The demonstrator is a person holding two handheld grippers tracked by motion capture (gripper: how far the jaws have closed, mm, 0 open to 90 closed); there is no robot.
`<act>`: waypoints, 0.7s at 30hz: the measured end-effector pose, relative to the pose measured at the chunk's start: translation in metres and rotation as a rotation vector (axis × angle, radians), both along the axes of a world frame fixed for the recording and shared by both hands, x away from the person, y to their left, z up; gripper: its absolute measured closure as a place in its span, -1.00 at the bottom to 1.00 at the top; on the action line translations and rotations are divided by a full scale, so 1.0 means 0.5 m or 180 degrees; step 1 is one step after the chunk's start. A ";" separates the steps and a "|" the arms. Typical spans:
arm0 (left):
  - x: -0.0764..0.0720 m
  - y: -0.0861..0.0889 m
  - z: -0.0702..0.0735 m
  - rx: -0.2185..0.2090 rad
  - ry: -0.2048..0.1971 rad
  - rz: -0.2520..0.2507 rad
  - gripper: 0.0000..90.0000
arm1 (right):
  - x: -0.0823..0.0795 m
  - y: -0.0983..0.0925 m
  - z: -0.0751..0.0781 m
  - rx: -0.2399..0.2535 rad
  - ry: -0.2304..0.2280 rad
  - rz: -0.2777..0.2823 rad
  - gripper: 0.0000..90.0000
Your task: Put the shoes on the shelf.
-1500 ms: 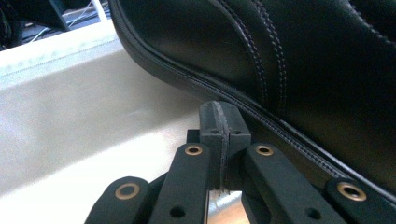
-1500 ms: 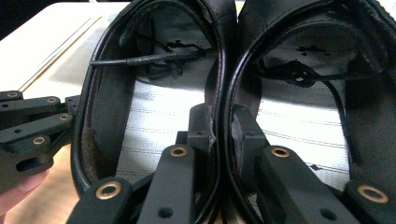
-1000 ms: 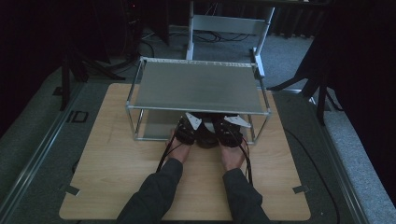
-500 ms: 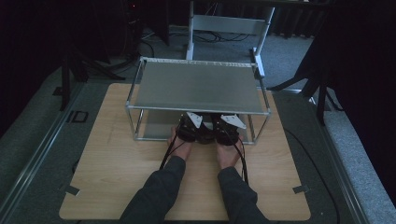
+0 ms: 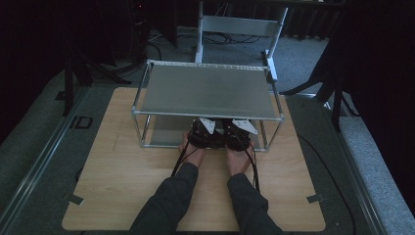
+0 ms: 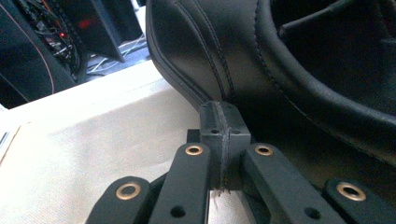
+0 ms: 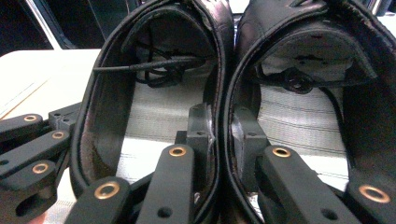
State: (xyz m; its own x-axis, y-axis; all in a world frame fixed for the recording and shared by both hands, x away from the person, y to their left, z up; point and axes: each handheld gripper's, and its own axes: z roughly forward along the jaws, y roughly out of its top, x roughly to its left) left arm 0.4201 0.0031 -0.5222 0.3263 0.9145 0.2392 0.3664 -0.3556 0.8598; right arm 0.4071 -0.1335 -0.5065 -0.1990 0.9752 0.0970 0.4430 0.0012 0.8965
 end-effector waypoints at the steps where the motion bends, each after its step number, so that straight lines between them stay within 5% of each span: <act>1: 0.000 0.000 -0.001 0.0001 0.0007 -0.0003 1.00 | 0.001 0.000 0.000 -0.0018 0.0003 0.0004 0.76; 8: 0.002 -0.005 -0.009 -0.0005 -0.0022 -0.0015 1.00 | 0.003 0.008 -0.004 -0.0114 -0.0060 -0.0045 0.72; 9: -0.005 -0.014 -0.012 -0.0147 -0.0042 0.0209 1.00 | 0.004 0.010 -0.004 -0.0158 -0.0067 -0.0063 0.72; 12: -0.004 -0.019 -0.015 -0.0204 -0.0032 0.0223 1.00 | 0.006 0.008 -0.005 -0.0132 -0.0089 -0.0113 0.72; 18: 0.001 -0.016 -0.020 -0.0156 0.0025 0.0226 1.00 | 0.010 0.007 -0.006 -0.0141 -0.0183 -0.0088 0.65; 21: 0.005 -0.011 -0.027 -0.0092 0.0073 0.0168 1.00 | 0.015 0.005 -0.010 -0.0084 -0.0357 -0.0048 0.48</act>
